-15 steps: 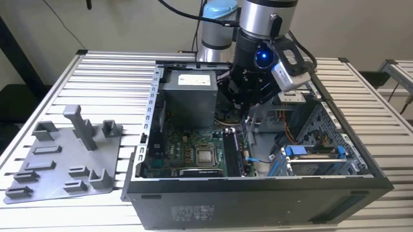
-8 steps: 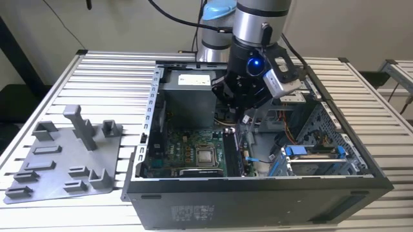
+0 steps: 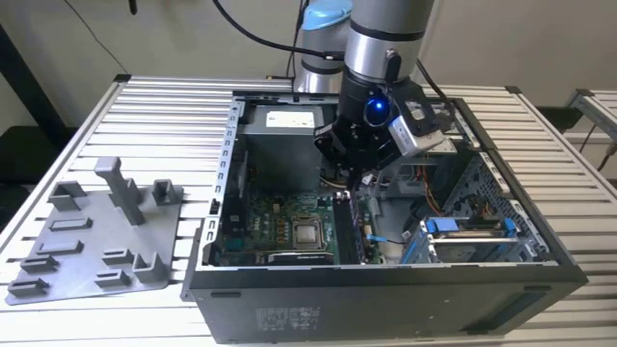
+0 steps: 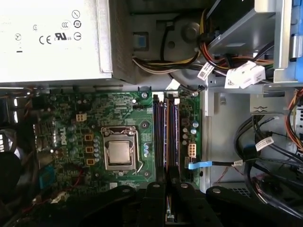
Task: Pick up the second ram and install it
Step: 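Insert the second ram into the second slot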
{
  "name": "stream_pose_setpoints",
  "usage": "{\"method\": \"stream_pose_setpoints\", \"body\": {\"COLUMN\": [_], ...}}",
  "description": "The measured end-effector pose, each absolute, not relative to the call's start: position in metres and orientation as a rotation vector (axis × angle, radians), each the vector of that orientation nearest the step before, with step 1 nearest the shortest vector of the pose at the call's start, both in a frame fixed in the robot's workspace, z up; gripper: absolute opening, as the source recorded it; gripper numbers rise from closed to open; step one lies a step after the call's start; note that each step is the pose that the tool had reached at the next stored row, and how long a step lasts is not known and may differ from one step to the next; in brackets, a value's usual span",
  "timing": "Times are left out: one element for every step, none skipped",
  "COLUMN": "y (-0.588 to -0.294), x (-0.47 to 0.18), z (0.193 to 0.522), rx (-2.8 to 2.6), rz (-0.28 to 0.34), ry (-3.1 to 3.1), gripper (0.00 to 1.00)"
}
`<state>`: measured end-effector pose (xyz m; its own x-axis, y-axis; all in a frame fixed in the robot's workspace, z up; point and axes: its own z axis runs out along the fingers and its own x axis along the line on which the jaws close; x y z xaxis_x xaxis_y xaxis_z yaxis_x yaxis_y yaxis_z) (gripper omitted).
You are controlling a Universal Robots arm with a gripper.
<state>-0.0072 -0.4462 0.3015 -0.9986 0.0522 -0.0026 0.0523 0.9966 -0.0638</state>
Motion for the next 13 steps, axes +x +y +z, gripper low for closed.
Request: {"method": "stream_pose_setpoints", "body": {"y": [-0.446, -0.446, -0.446, -0.446, -0.446, -0.446, -0.446, -0.446, -0.446, -0.446, -0.446, -0.446, -0.446], "x": [-0.007, -0.007, -0.007, -0.007, -0.007, -0.007, -0.008, -0.008, -0.009, -0.009, -0.009, -0.009, -0.009], "z": [0.3, 0.298, 0.297, 0.295, 0.293, 0.292, 0.29, 0.288, 0.286, 0.284, 0.283, 0.281, 0.279], "rx": [0.082, 0.082, 0.082, 0.081, 0.08, 0.08, 0.08, 0.08, 0.08, 0.08, 0.079, 0.079, 0.079], "rz": [-0.1, -0.1, -0.1, -0.1, -0.1, -0.1, -0.1, -0.1, -0.1, -0.1, -0.1, -0.1, -0.1], "ry": [3.138, 3.138, 3.138, 3.138, 3.138, 3.138, 3.138, 3.138, 3.138, 3.138, 3.138, 3.138, 3.138], "gripper": [0.14, 0.14, 0.14, 0.14, 0.14, 0.14, 0.14, 0.14, 0.14, 0.14, 0.14, 0.14, 0.14]}}
